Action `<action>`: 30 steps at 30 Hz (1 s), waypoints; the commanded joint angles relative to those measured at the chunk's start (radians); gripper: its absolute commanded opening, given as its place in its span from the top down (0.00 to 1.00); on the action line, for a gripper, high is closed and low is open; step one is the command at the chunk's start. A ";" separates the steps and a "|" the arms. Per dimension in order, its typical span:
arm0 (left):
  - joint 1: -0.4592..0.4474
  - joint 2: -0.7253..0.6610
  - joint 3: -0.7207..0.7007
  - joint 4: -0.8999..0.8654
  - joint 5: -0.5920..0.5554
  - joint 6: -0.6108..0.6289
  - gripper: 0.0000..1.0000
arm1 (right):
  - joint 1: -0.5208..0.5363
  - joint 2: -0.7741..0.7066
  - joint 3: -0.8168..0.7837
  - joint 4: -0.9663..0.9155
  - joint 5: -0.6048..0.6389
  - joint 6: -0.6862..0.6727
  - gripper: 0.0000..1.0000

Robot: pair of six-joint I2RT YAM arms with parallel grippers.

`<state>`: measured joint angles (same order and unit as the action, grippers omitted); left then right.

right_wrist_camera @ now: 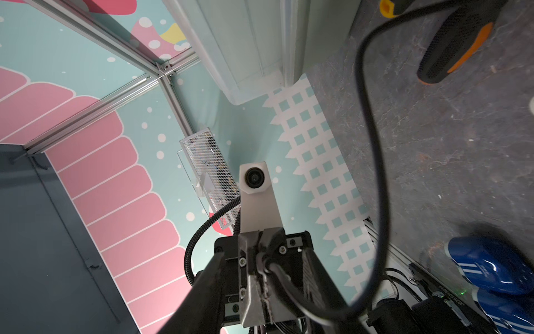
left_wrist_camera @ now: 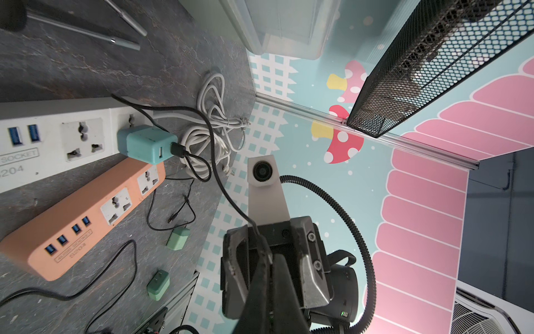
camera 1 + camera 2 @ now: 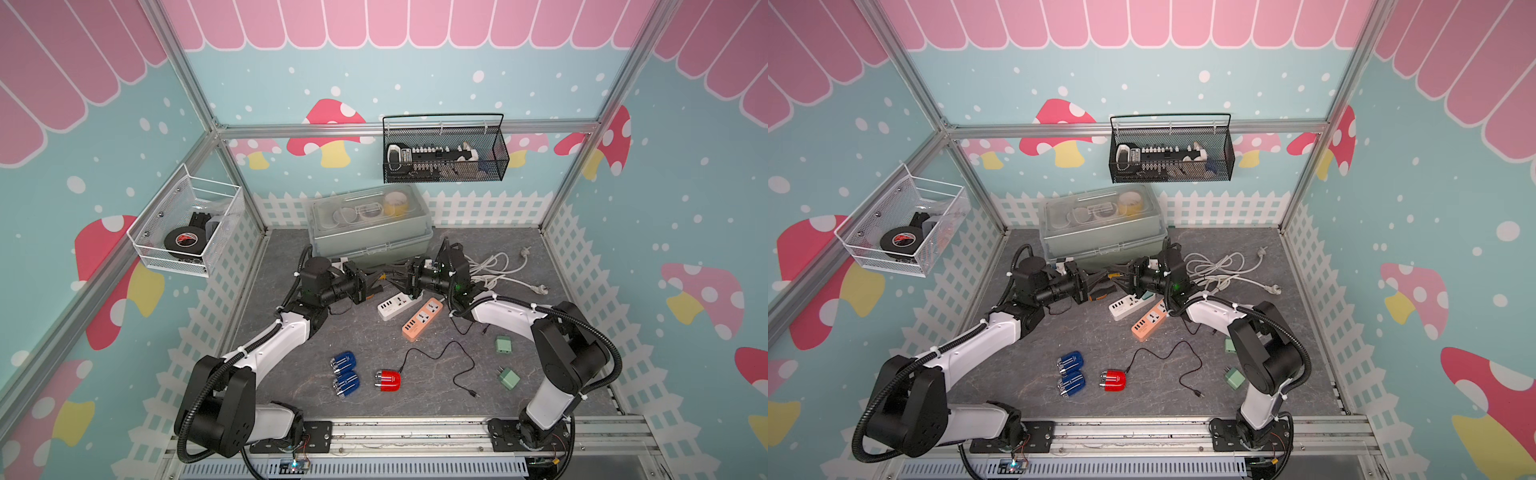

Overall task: Charge the electric shaver
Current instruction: Pick up the charging cable from the center of the board.

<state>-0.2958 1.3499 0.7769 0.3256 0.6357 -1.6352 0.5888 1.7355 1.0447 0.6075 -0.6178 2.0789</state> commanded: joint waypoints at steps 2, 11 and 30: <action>0.004 -0.015 0.012 -0.008 0.005 0.003 1.00 | -0.004 0.029 0.029 0.022 0.005 0.037 0.61; 0.004 -0.015 0.006 -0.027 0.010 0.009 1.00 | -0.003 0.057 0.051 0.088 0.048 0.073 0.89; -0.043 0.006 0.013 0.007 -0.068 -0.046 0.71 | -0.001 -0.020 -0.021 0.064 0.154 0.041 1.00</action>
<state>-0.3336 1.3502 0.7769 0.2943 0.5972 -1.6512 0.5873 1.7405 1.0325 0.6518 -0.4862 2.0834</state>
